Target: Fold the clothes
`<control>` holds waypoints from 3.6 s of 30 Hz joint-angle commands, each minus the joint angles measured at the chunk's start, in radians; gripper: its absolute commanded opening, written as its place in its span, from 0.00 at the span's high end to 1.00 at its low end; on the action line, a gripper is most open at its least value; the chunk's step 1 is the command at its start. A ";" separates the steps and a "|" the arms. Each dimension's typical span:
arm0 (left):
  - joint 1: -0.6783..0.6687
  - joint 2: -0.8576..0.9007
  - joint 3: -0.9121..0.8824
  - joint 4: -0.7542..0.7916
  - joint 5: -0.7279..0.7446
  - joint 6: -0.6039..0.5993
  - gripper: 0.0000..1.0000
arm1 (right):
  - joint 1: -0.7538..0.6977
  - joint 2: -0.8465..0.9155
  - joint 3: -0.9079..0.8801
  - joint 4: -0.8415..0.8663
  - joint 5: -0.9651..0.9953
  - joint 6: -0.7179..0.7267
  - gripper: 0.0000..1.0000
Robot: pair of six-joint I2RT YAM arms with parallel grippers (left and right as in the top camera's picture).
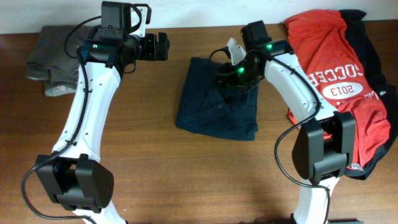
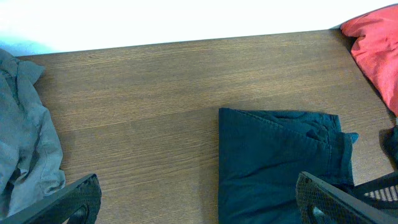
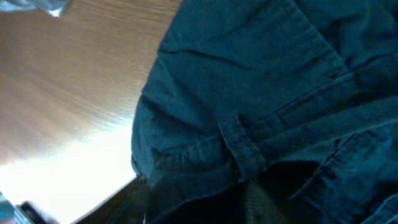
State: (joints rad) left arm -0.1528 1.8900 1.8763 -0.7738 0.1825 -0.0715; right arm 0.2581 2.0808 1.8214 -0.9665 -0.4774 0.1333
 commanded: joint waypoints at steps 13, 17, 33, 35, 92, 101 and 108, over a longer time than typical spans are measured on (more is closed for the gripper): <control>0.001 0.006 0.008 -0.009 -0.004 0.017 0.01 | -0.052 0.056 -0.024 -0.051 0.397 0.086 0.96; 0.001 0.006 0.008 -0.013 -0.004 0.017 0.01 | -0.085 0.073 -0.118 0.006 0.495 0.093 0.96; 0.000 0.007 0.008 -0.020 -0.004 0.017 0.01 | -0.158 0.073 -0.212 0.121 0.462 0.084 0.63; -0.003 0.008 0.008 -0.021 0.001 0.018 0.01 | -0.167 0.055 -0.157 0.056 0.412 0.081 0.49; -0.359 0.484 0.007 -0.002 -0.267 0.664 0.64 | -0.527 -0.016 0.321 -0.355 0.219 0.005 0.65; -0.186 0.484 0.007 0.106 -0.691 0.720 0.40 | -0.527 -0.015 0.321 -0.362 0.219 0.006 0.64; -0.115 0.464 0.101 0.142 -0.821 0.709 0.29 | -0.527 -0.015 0.321 -0.362 0.217 0.006 0.63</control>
State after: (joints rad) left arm -0.2569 2.3508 1.9095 -0.5976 -0.5259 0.6292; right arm -0.2661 2.0754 2.1300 -1.3281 -0.2531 0.1467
